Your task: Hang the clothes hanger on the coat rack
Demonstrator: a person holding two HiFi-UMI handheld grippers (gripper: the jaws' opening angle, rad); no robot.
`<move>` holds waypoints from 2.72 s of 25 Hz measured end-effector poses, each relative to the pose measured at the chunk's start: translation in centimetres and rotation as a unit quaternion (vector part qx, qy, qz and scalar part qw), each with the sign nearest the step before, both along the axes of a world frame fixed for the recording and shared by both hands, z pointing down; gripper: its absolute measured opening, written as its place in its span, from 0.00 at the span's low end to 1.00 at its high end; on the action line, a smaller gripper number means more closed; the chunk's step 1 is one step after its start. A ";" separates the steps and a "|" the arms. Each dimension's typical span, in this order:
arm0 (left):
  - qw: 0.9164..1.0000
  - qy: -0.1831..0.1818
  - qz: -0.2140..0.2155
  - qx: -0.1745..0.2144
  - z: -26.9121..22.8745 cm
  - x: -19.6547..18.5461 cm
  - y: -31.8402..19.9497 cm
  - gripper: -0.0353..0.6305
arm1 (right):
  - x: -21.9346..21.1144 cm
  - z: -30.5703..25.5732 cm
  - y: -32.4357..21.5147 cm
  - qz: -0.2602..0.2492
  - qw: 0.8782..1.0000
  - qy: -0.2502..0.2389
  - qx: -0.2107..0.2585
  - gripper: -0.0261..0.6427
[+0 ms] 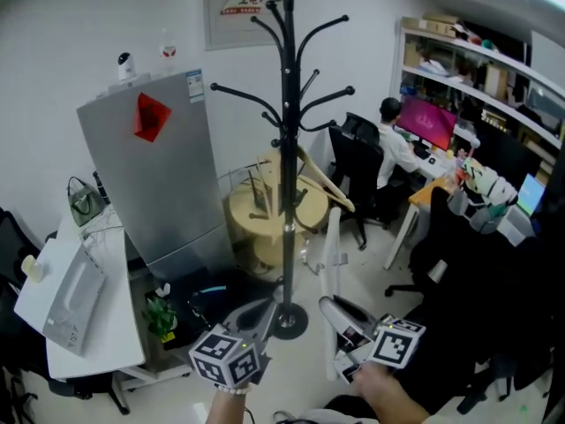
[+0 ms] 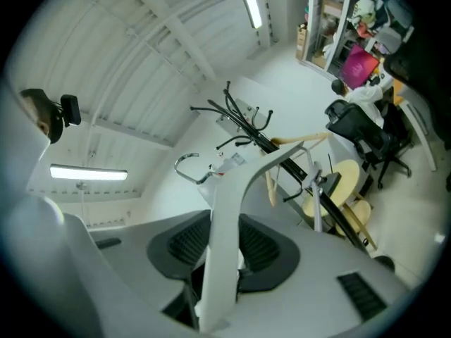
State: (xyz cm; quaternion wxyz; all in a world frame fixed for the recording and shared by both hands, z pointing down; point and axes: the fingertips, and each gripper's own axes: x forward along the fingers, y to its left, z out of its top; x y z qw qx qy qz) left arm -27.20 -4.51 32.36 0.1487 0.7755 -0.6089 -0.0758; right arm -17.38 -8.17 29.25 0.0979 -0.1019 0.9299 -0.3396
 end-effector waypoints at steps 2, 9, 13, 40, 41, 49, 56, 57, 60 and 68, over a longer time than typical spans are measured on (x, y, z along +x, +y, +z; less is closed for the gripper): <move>1.000 0.000 0.006 0.011 -0.9 0.0 -0.5 0.05 | -0.2 -1.8 -1.2 0.015 1.000 -0.003 0.019 0.25; 0.999 -0.004 -0.008 0.051 -4.4 -0.6 -3.2 0.05 | -1.6 -7.1 -6.0 0.057 0.997 -0.033 0.050 0.25; 0.998 -0.021 -0.015 0.057 -6.1 -1.8 -4.6 0.05 | -3.6 -9.4 -9.0 0.074 0.994 -0.058 0.060 0.25; 0.996 -0.026 0.027 0.078 -11.4 -4.2 -16.2 0.05 | -7.6 -19.3 -22.2 0.180 0.964 -0.158 0.119 0.25; 0.996 -0.027 0.036 0.078 -11.6 -4.3 -16.4 0.05 | -7.7 -19.4 -22.3 0.187 0.962 -0.159 0.118 0.25; 0.988 -0.027 0.136 0.072 -11.3 -5.5 -17.4 0.05 | -8.7 -19.3 -23.8 0.256 0.948 -0.165 0.099 0.25; 0.977 0.001 0.202 0.070 -10.8 -6.8 -18.1 0.05 | -9.8 -18.2 -24.9 0.290 0.938 -0.173 0.077 0.25; 0.976 0.003 0.207 0.071 -10.7 -7.1 -18.2 0.05 | -10.0 -17.9 -25.0 0.293 0.937 -0.172 0.074 0.25; 0.972 0.008 0.221 0.073 -10.7 -7.6 -18.4 0.05 | -10.1 -17.3 -25.3 0.306 0.934 -0.171 0.064 0.25; 0.968 0.013 0.241 0.069 -10.2 -8.0 -18.7 0.05 | -9.3 -16.0 -26.3 0.324 0.929 -0.174 0.038 0.25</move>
